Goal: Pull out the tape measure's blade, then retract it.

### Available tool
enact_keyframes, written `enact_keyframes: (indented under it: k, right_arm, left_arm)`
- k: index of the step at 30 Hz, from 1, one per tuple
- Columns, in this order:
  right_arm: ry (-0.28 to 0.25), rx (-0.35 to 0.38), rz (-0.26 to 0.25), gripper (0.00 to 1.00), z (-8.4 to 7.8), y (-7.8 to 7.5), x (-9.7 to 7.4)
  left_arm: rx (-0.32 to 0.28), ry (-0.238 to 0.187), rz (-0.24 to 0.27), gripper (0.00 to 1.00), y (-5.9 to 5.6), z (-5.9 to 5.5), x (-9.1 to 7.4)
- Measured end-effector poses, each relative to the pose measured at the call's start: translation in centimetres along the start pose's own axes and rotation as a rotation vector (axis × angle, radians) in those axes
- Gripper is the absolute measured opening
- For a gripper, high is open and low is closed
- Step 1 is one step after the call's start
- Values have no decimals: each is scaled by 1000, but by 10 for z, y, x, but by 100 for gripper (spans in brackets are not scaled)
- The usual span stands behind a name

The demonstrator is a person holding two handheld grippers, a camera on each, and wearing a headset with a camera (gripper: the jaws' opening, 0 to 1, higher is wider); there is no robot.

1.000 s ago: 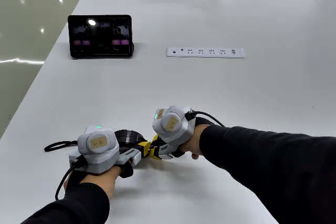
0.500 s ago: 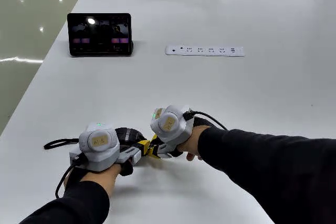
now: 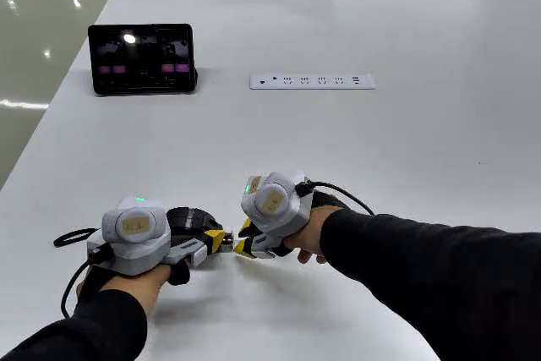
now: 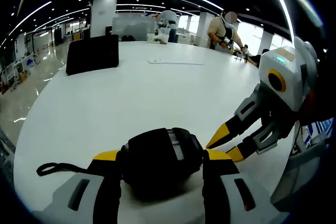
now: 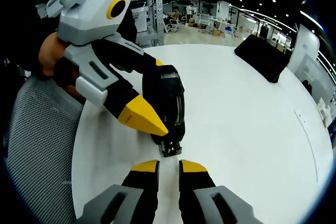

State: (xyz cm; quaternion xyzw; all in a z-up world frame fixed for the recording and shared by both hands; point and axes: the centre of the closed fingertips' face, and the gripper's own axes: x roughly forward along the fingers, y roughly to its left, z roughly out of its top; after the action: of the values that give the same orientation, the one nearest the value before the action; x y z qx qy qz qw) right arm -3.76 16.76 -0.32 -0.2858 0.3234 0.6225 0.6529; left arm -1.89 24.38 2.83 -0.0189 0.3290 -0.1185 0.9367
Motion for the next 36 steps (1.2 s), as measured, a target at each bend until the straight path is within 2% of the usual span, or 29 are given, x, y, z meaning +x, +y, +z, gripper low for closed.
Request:
enact_keyframes:
  k: [4, 8, 13, 18, 19, 21, 22, 24, 26, 27, 29, 36]
  right_arm:
    - [-13, 11, -13, 14, -5, 4, -11]
    - [-43, 55, -33, 16, -10, 5, -26]
    - [-75, 105, -65, 19, -21, 4, -50]
    - [-90, 149, -101, 24, -33, 1, -73]
    - [-88, 153, -108, 25, -38, 0, -78]
    - [-88, 161, -119, 26, -46, 0, -87]
    - [-96, 174, -127, 26, -49, 1, -91]
    - [-97, 186, -131, 28, -55, 2, -97]
    - [-97, 189, -136, 29, -63, 4, -104]
    - [-94, 194, -139, 30, -68, 4, -108]
    - [-98, 207, -143, 32, -73, 5, -113]
    - [-114, 241, -179, 40, -93, 1, -142]
  left_arm:
    - [24, 18, -47, 58, -2, -1, -4]
    - [73, 31, -87, 62, -3, -3, -8]
    - [132, 12, -130, 69, -5, 4, -18]
    - [173, 7, -165, 80, -3, 6, -25]
    - [180, 6, -192, 83, -5, 6, -27]
    - [156, 5, -223, 96, -7, 4, -29]
    - [148, 27, -226, 99, -4, 0, -30]
    - [144, 46, -240, 99, -3, -3, -32]
    - [164, 34, -257, 99, -3, -3, -36]
    - [209, 43, -253, 99, -1, -4, -39]
    - [251, 62, -243, 99, 2, -7, -43]
    - [244, 66, -286, 99, 2, -10, -59]
